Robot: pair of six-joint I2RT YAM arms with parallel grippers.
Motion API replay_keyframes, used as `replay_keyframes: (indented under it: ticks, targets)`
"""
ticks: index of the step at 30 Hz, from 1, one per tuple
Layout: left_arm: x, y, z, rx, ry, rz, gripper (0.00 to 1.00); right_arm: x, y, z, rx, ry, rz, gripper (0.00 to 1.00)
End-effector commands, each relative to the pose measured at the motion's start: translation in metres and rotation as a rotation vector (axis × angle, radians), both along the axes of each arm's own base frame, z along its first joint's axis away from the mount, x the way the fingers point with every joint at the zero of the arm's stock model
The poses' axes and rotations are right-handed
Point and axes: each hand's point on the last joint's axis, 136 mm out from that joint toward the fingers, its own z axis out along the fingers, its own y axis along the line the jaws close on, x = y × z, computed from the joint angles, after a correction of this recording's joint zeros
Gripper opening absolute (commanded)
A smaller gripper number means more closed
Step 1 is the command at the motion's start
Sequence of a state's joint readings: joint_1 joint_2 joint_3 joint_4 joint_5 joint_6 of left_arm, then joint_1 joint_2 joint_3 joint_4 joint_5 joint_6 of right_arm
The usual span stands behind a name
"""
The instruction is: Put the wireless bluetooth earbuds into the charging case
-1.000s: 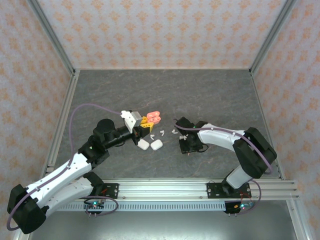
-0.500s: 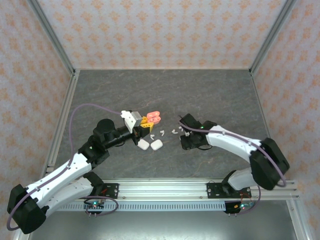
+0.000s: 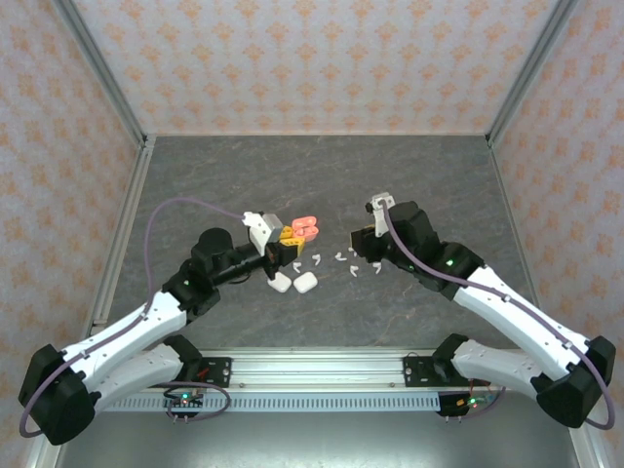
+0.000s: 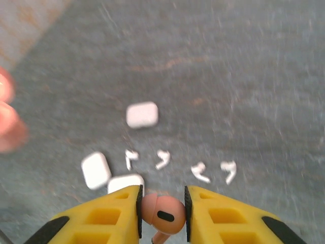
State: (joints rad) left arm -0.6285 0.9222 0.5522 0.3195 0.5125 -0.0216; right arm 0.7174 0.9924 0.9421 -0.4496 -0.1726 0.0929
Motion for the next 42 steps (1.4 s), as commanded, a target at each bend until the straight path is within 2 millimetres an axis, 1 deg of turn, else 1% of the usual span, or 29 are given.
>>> replay_keyframes:
  ticks: [1,4,7,9,12,17,23,29,42]
  targets:
    - [-0.002,-0.008,0.027,-0.068,-0.052,-0.024,0.0,0.004,0.016,0.057,0.122,-0.158,0.059,0.27]
    - [-0.002,-0.012,0.027,-0.074,-0.049,-0.031,0.0,0.002,0.025,0.08,0.181,-0.22,0.095,0.27]
    - [-0.001,-0.015,0.03,-0.09,-0.048,-0.035,0.0,-0.001,0.034,0.096,0.221,-0.266,0.129,0.27]
    - [-0.001,-0.017,0.031,-0.099,-0.046,-0.038,0.0,-0.003,0.038,0.103,0.236,-0.287,0.145,0.27]
    - [0.0,-0.02,0.032,-0.103,-0.044,-0.036,0.0,-0.006,0.046,0.105,0.242,-0.302,0.165,0.27]
    - [0.0,-0.024,0.035,-0.104,-0.046,-0.041,0.0,-0.007,0.054,0.101,0.24,-0.298,0.18,0.27]
    - [0.0,-0.026,0.037,-0.103,-0.051,-0.045,0.0,-0.006,0.062,0.088,0.221,-0.268,0.194,0.27]
    - [-0.001,-0.028,0.037,-0.106,-0.053,-0.049,0.0,-0.005,0.064,0.073,0.2,-0.231,0.191,0.27]
    - [-0.002,-0.03,0.041,-0.108,-0.063,-0.054,0.0,-0.005,0.064,0.056,0.173,-0.192,0.188,0.27]
